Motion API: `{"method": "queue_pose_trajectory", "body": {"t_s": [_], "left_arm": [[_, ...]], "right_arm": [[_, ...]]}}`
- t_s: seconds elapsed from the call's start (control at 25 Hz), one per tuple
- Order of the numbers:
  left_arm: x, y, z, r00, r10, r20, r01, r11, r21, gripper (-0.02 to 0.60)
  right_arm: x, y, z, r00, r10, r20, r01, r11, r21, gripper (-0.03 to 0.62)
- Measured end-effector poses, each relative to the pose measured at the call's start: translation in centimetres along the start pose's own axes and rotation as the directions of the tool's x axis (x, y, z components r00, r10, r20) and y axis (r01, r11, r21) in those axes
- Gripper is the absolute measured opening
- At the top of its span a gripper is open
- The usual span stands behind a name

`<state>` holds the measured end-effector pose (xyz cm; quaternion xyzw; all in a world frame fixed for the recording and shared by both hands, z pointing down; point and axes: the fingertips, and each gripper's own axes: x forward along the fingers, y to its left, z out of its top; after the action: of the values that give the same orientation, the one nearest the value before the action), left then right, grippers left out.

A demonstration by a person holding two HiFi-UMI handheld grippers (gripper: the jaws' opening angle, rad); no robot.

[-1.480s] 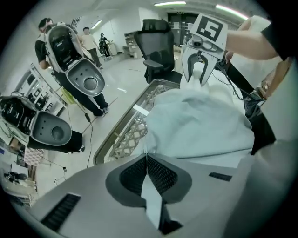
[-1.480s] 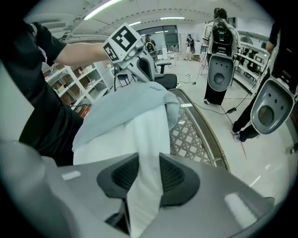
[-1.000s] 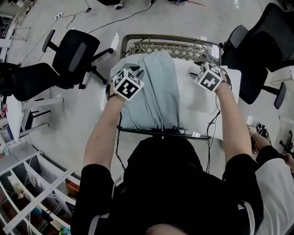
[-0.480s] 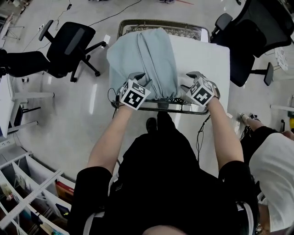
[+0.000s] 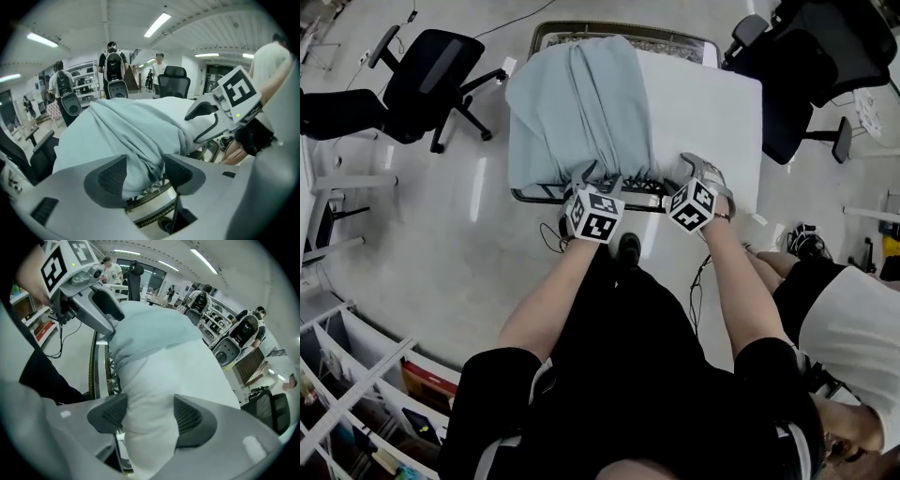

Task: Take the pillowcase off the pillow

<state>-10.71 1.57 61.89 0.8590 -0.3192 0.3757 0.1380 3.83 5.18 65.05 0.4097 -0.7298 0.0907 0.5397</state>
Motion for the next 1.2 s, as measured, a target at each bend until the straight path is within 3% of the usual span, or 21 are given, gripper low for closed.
{"method": "queue_pose_trajectory", "body": {"t_s": [0.12,0.2,0.36,0.44,0.6,0.76,0.8,0.88,0.92,0.96,1.04,1.16,1.2], "left_arm": [[1.6,0.4,-0.4,0.990,0.142,0.016,-0.142,0.989,0.039,0.244],[2.1,1.2,-0.8,0.982,0.186,0.007,-0.186,0.978,0.092,0.220],[0.9,2.5,-1.4,0.981,0.190,-0.050,-0.168,0.942,0.292,0.099],[-0.4,3.2,-1.8,0.981,0.183,-0.066,-0.152,0.933,0.325,0.046],[-3.3,6.6,-2.3,0.977,0.196,-0.079,-0.172,0.956,0.239,0.028],[-5.4,10.9,-3.0,0.969,0.232,-0.086,-0.225,0.971,0.085,0.027],[-6.3,12.5,-3.5,0.956,0.277,-0.098,-0.274,0.961,0.049,0.016],[-8.8,17.3,-5.8,0.908,0.397,-0.136,-0.404,0.914,-0.025,0.003],[-10.2,19.7,-7.0,0.894,0.423,-0.145,-0.437,0.897,-0.074,0.004],[-11.1,21.4,-7.5,0.895,0.423,-0.138,-0.439,0.892,-0.107,0.005],[-11.3,21.9,-6.3,0.918,0.386,-0.092,-0.392,0.918,-0.056,0.005],[-9.3,17.1,-3.5,0.963,0.268,-0.005,-0.267,0.961,0.068,0.014],[-8.6,15.3,-3.2,0.976,0.217,0.011,-0.217,0.973,0.072,0.074]], "right_arm": [[1.7,0.1,-0.2,0.998,-0.064,0.023,0.066,0.997,-0.051,0.321],[2.4,0.1,0.0,0.992,-0.116,0.042,0.119,0.987,-0.105,0.284],[1.1,-0.6,0.5,0.986,-0.136,0.097,0.151,0.975,-0.162,0.140],[-0.3,-1.0,0.7,0.989,-0.096,0.109,0.114,0.979,-0.168,0.101],[-2.5,-2.3,1.3,0.992,-0.036,0.117,0.054,0.987,-0.151,0.067],[-3.6,-2.9,2.5,0.992,-0.008,0.124,0.020,0.995,-0.099,0.058],[-3.6,-3.0,2.5,0.993,-0.008,0.115,0.019,0.995,-0.102,0.057],[-3.4,-3.4,1.5,0.997,-0.008,0.074,0.016,0.994,-0.106,0.044],[-3.2,-3.7,0.6,0.999,-0.001,0.053,0.006,0.996,-0.094,0.044],[-2.9,-3.9,-0.3,0.999,0.010,0.036,-0.007,0.997,-0.070,0.048],[-2.3,-4.1,-1.1,0.999,0.029,0.014,-0.029,0.999,-0.022,0.060],[-2.1,-3.3,-0.6,1.000,0.017,0.000,-0.017,0.999,-0.048,0.110],[-2.3,-3.0,-0.2,1.000,0.002,0.011,-0.002,0.997,-0.079,0.130]]}}
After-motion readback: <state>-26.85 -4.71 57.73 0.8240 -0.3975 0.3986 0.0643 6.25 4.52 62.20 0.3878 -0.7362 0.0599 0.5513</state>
